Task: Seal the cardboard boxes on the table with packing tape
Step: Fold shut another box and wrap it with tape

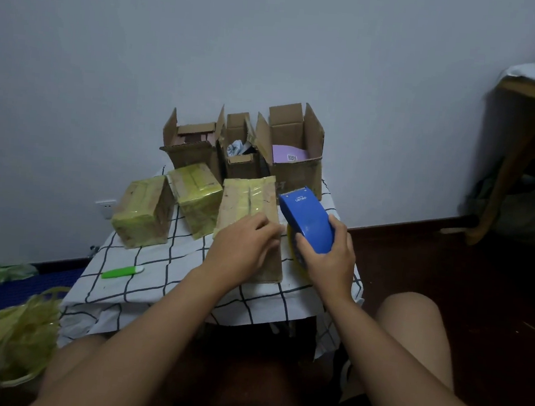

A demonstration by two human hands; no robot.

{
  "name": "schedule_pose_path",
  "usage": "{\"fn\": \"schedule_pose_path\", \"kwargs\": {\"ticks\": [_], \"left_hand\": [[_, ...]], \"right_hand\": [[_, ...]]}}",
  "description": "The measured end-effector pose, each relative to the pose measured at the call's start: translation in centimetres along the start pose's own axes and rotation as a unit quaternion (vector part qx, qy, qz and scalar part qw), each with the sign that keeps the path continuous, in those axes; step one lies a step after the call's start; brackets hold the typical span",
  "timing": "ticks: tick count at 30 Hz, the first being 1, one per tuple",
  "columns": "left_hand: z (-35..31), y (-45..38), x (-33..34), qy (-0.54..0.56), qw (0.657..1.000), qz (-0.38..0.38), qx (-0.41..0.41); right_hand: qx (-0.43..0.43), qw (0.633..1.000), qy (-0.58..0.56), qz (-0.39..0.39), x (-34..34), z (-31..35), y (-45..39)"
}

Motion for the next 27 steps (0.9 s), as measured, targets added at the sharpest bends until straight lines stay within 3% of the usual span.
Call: {"fn": "schedule_pose_path", "kwargs": {"ticks": [8,12,14,17,24,27], "left_hand": [[-0.5,-0.4,-0.1,0.016,0.998,0.018,-0.052],[-0.3,-0.1,0.2,-0.027,0.984,0.021,-0.173],[-0.7,-0.4,0.1,-0.082,0.977,0.007,-0.196],[-1.4,0.4,-0.4,-0.083,0.983,0.001,-0.162],[1.2,3.1,-2.8,-0.015,0.996,0.059,-0.069],[2.0,2.8,-3.6,-0.037,0.996,0.023,-0.082]], "right_hand": [[0.007,1.0,-0.011,0.003,-0.3,0.2,0.1],[0.016,1.0,-0.022,0.001,-0.2,0.2,0.0],[0.027,0.999,-0.037,0.004,-0.5,0.4,-0.6],[0.056,0.995,-0.076,-0.02,-2.1,0.9,-1.9],[0.036,0.978,-0.119,-0.167,-8.1,4.2,-4.8],[0.025,0.973,-0.132,-0.187,-9.4,5.7,-5.2]]}}
Point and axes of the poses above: each hand's wrist, its own y-axis away from the middle knuckle, its own x-axis out of the palm, z = x × y, the point moved 3 cm from there along -y, towards the middle knuckle, and after that the axes turned 10 degrees about y, right-handed, at the moved point
